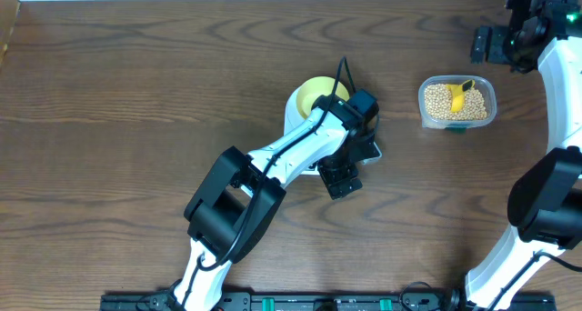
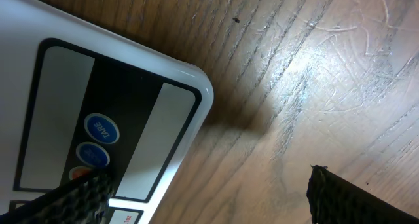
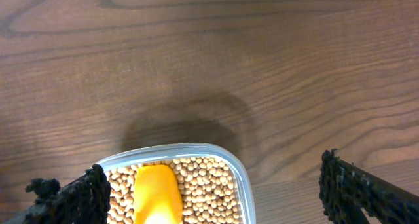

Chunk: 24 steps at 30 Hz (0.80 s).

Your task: Scoop item into bowl and weigh 50g on scale

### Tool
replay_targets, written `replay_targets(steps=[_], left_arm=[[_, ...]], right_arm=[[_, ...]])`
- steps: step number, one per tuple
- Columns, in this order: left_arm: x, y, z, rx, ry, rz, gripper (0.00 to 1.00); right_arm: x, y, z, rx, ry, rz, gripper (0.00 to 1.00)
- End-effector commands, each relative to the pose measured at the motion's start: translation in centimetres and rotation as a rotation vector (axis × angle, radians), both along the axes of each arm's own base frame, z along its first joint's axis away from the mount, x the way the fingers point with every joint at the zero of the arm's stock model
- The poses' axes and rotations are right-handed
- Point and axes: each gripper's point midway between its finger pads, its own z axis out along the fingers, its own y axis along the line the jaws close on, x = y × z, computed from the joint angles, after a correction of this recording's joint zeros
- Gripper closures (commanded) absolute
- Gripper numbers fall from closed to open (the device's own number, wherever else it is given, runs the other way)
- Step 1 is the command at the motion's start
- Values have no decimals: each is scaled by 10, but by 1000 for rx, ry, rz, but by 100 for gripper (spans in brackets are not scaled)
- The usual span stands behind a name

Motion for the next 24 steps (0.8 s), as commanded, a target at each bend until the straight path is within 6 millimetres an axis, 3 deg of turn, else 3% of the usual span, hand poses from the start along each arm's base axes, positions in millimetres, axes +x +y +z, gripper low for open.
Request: replay_targets(steps=[1, 17, 24], left_arm=[[-8, 14, -33, 68, 61, -10, 2], [7, 24, -44, 117, 11, -2, 2], [19, 15, -28, 60, -47, 7, 2]], right_arm=[[1, 1, -2, -1, 5, -1, 1], [1, 1, -2, -1, 5, -1, 1], [1, 1, -2, -1, 5, 0, 1]])
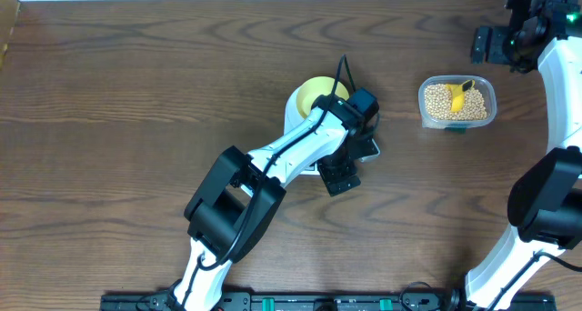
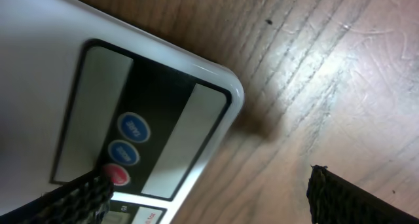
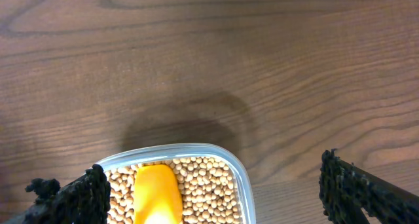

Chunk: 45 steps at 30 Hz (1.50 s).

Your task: Scoop item into bowl and weigh 50g on scale

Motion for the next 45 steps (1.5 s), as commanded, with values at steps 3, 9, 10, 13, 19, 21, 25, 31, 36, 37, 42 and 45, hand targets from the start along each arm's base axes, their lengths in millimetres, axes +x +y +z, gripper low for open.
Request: replay_targets(steps=[3, 9, 10, 13, 19, 21, 25, 31, 36, 37, 42, 45], left_arm=[[6, 10, -12, 16, -3, 4, 2], [-15, -3, 29, -97, 49, 26, 2], [-18, -2, 35, -99, 53, 44, 3], [-24, 4, 55, -95, 56, 118, 2], [-21, 10, 102, -172, -13, 252, 2], [-14, 18, 118, -201, -34, 361, 2], [-5, 35, 116, -188, -14, 530, 2], [4, 69, 87, -87, -33, 747, 2], [1, 72, 66, -81, -24, 806, 2], [0, 72, 64, -80, -24, 805, 3], [-4, 75, 55, -69, -25, 716, 2], [-5, 80, 54, -63, -29, 594, 2]], right_arm=[[1, 1, -2, -1, 5, -1, 1], [1, 1, -2, -1, 5, -1, 1], [1, 1, -2, -1, 5, -1, 1], [1, 1, -2, -1, 5, 0, 1], [1, 1, -2, -1, 5, 0, 1], [1, 1, -2, -1, 5, 0, 1], [1, 1, -2, -1, 5, 0, 1], [1, 1, -2, -1, 5, -1, 1], [1, 1, -2, -1, 5, 0, 1], [1, 1, -2, -1, 5, -1, 1], [1, 1, -2, -1, 5, -1, 1], [1, 1, -2, -1, 5, 0, 1]])
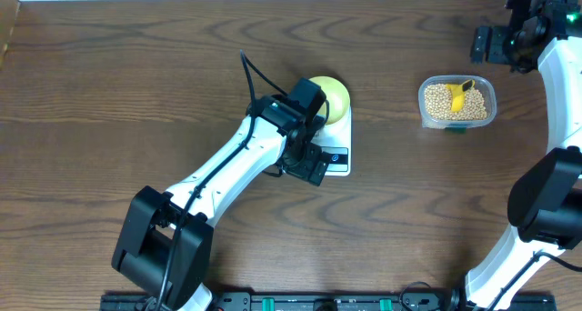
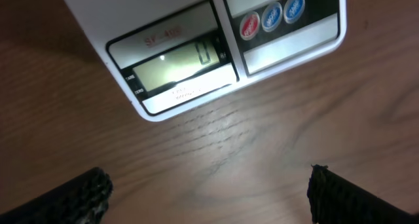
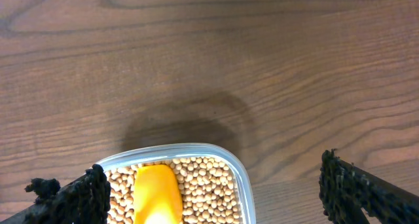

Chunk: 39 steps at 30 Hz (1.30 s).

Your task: Scoop item into bowl and weigh 50g on scale

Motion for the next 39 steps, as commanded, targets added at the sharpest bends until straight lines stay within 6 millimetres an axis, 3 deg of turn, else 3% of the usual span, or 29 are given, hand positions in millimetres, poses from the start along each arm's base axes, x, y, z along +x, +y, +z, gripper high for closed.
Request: replay_targets(steps=[1, 7, 9, 13, 17, 20, 24, 32, 39], left_arm=[[0, 11, -2, 23, -10, -150, 2], [-4, 21, 24, -104, -58, -474, 2], [0, 40, 27, -47, -78, -525, 2], [17, 78, 24, 105, -99, -469, 2], [18, 73, 24, 54, -103, -472, 3], [10, 55, 27, -58, -143, -780, 2], [-5, 43, 23, -187, -177, -1016, 2], [3, 39, 36, -397, -278, -994, 2], [10, 47, 25, -372, -266, -983, 3]], right_arm=[[1, 1, -2, -1, 5, -1, 1], [1, 1, -2, -1, 5, 0, 1], [1, 1, -2, -1, 5, 0, 1], [1, 1, -2, -1, 5, 0, 1], [1, 1, -2, -1, 5, 0, 1], [1, 1, -2, -1, 5, 0, 1], [1, 1, -2, -1, 5, 0, 1], [1, 1, -2, -1, 5, -1, 1], [1, 1, -2, -1, 5, -1, 1]])
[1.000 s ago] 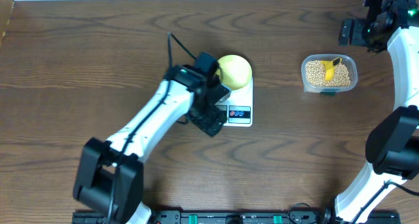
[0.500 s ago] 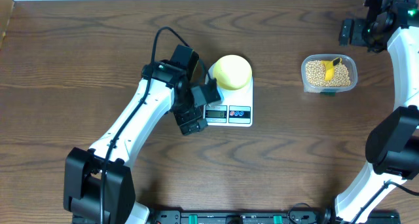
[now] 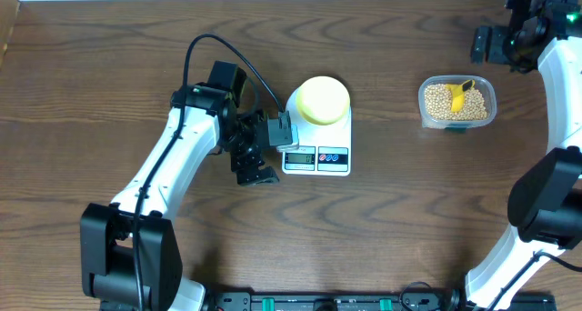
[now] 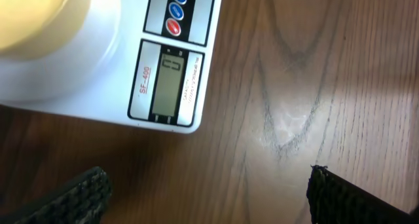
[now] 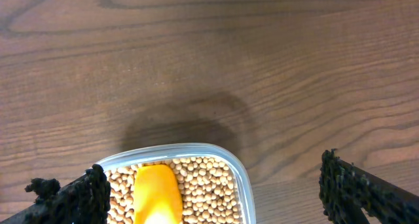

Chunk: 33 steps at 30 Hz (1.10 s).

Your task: Scoop item into bowl and weigh 50g on scale

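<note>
A white scale [image 3: 316, 153] stands mid-table with a pale yellow bowl [image 3: 324, 100] on its platform. In the left wrist view the scale's display [image 4: 167, 84] and three round buttons [image 4: 177, 10] show, with the bowl [image 4: 33, 14] at the upper left. My left gripper [image 3: 253, 161] hangs open just left of the scale, over bare wood [image 4: 209, 198], holding nothing. A clear tub of soybeans [image 3: 456, 103] holds a yellow scoop [image 3: 461, 94]. My right gripper [image 3: 494, 45] is open behind the tub; its view shows the tub [image 5: 239, 178] and scoop [image 5: 157, 194].
A black cable loops from the left arm [image 3: 173, 175] over the table behind the scale. The right arm [image 3: 555, 120] runs along the right edge. The table's far edge meets a white wall.
My left gripper was at the scale's front left corner and now hangs off the scale's left side, turned about. The whole scale and bowl show from above. The right arm is unchanged.
My left gripper first hovered open over the scale's front right corner by the buttons, then with one finger near the red button. Afterwards the display was lit and read 0, with the gripper in front of the scale. Now the gripper is left of it.
</note>
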### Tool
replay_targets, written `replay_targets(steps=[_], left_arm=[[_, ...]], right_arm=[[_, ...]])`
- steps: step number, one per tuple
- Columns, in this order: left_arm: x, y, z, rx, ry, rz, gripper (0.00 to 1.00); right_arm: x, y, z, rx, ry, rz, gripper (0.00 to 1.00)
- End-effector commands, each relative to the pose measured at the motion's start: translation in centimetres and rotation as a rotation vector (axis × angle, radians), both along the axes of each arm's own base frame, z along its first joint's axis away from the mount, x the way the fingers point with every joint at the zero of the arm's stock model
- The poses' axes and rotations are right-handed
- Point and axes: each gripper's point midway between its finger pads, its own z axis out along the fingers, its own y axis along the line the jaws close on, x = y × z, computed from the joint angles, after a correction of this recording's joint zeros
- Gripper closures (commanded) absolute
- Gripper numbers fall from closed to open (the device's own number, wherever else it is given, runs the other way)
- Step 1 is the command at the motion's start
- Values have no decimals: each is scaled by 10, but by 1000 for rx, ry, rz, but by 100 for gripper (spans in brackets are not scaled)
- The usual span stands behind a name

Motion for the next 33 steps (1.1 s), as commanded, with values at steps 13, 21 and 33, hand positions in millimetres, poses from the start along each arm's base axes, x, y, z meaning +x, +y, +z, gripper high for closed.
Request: replay_targets(steps=[13, 21, 33], left_arm=[[19, -4, -15, -38, -36, -25, 3], [21, 0, -15, -39, -40, -12, 2], [21, 0, -15, -39, -40, -12, 2]], right_arm=[[1, 1, -2, -1, 6, 0, 1], [1, 1, -2, -1, 5, -1, 1], [1, 1, -2, -1, 5, -1, 1]])
